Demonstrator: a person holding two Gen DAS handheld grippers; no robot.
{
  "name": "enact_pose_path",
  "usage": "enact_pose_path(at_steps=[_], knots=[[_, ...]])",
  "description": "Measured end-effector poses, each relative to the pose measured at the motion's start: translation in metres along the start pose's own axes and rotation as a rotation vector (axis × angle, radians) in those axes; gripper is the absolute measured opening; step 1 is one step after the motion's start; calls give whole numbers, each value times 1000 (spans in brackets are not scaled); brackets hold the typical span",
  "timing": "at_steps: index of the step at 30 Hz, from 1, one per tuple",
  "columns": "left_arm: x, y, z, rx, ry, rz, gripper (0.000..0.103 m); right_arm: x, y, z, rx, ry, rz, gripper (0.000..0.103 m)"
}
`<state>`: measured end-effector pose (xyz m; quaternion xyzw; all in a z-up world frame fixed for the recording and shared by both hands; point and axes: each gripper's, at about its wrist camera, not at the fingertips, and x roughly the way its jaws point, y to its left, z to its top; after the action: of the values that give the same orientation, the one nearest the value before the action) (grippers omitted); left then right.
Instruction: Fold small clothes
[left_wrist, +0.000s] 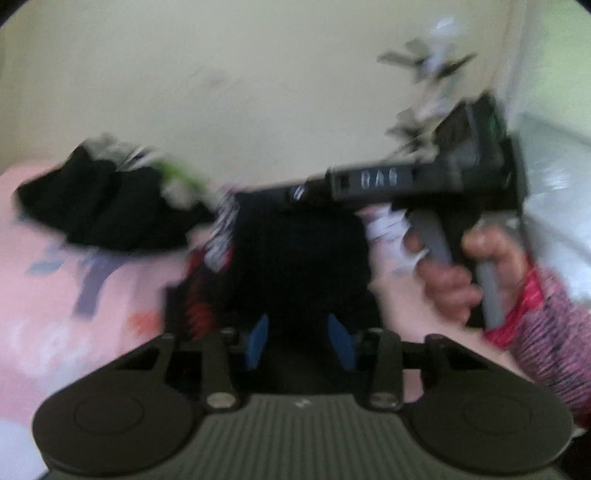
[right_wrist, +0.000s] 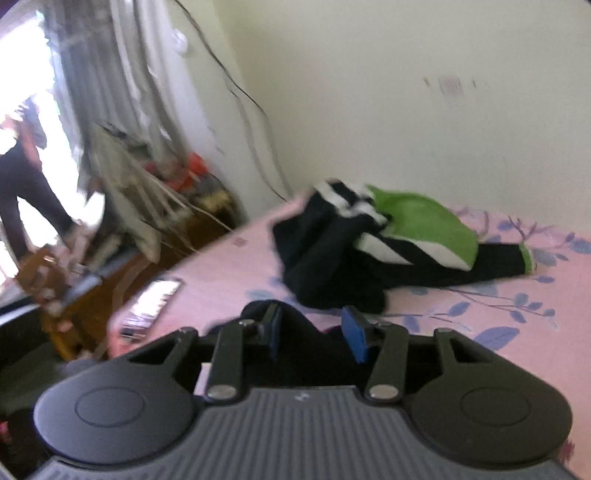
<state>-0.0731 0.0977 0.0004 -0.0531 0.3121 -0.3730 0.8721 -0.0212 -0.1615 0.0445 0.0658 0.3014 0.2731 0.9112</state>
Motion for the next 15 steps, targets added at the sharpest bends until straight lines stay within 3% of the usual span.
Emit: enact_pose_path(at_steps=[2, 4, 6, 12, 13, 15], knots=[[6, 17, -7, -57, 50, 50, 32, 30, -16, 0, 21, 70, -88, 43], [4, 26, -14, -81, 45, 48, 28, 59, -30, -10, 3, 128, -180, 40], [2, 28, -18, -79, 48, 45, 27, 61, -42, -9, 74, 117, -166, 37], [1, 22, -14, -47, 52, 48, 30, 58, -31, -12, 21, 86, -243, 39], [-1, 22, -10, -59, 47, 35, 30, 56, -33, -12, 31, 75, -236, 42], [-6, 24, -3, -72, 21, 19, 31, 47, -35, -12, 55, 48, -236, 55]])
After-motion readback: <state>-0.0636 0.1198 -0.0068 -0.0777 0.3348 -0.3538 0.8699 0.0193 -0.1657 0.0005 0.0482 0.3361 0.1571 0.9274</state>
